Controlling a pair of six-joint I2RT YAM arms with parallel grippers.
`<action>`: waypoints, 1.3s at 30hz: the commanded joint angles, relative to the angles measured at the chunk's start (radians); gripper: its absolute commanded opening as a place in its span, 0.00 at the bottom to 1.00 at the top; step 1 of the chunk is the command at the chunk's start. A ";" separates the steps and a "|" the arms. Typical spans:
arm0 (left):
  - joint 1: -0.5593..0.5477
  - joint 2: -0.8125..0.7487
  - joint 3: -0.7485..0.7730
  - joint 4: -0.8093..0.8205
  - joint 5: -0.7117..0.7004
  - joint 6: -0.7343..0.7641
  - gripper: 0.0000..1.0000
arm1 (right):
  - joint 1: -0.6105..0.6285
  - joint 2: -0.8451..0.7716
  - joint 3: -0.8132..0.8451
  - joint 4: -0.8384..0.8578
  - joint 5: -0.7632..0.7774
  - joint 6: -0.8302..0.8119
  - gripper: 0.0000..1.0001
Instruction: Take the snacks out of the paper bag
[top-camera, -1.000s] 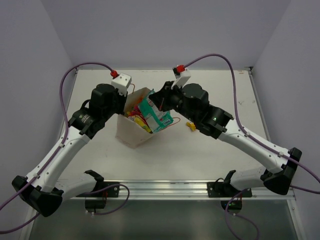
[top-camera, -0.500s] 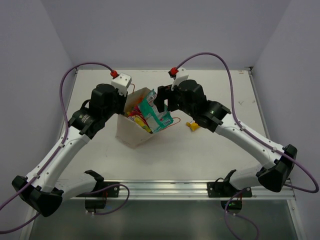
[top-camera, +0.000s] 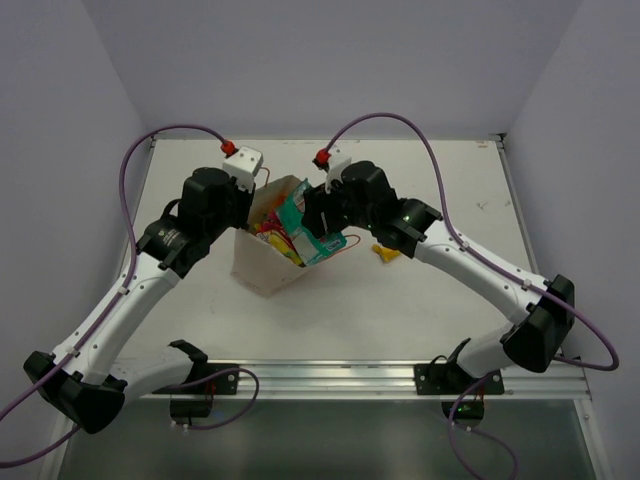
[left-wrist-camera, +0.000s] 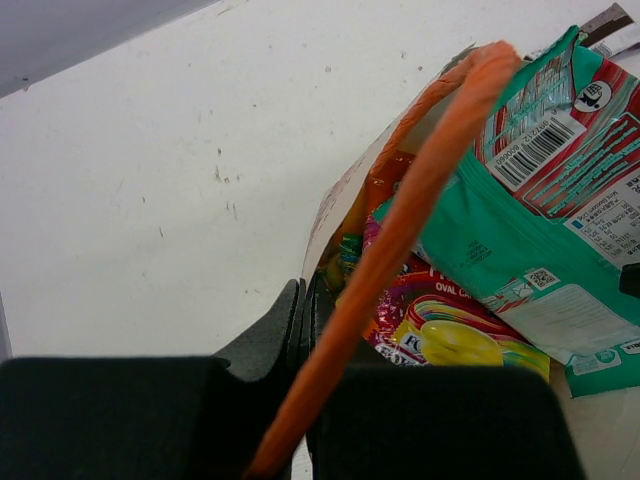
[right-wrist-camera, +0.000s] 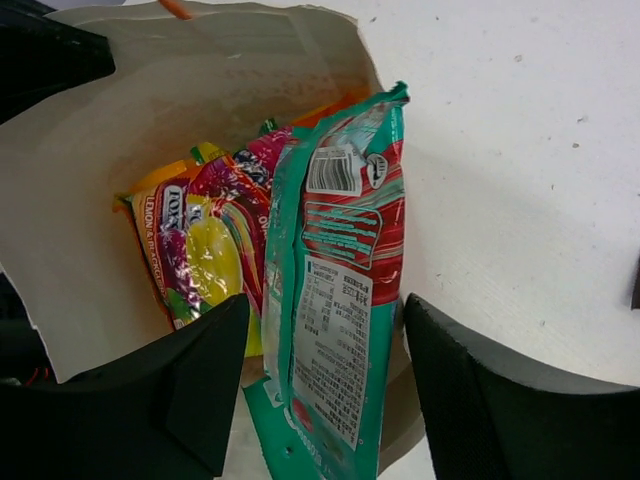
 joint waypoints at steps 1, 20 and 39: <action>-0.006 -0.027 0.029 0.131 -0.010 0.004 0.00 | 0.022 -0.032 0.019 0.013 -0.061 -0.030 0.63; -0.006 -0.017 0.040 0.126 0.002 0.002 0.00 | 0.049 0.031 0.094 -0.034 -0.042 -0.013 0.01; -0.004 -0.021 0.041 0.144 -0.030 0.054 0.00 | -0.264 -0.361 0.099 -0.045 0.146 0.005 0.00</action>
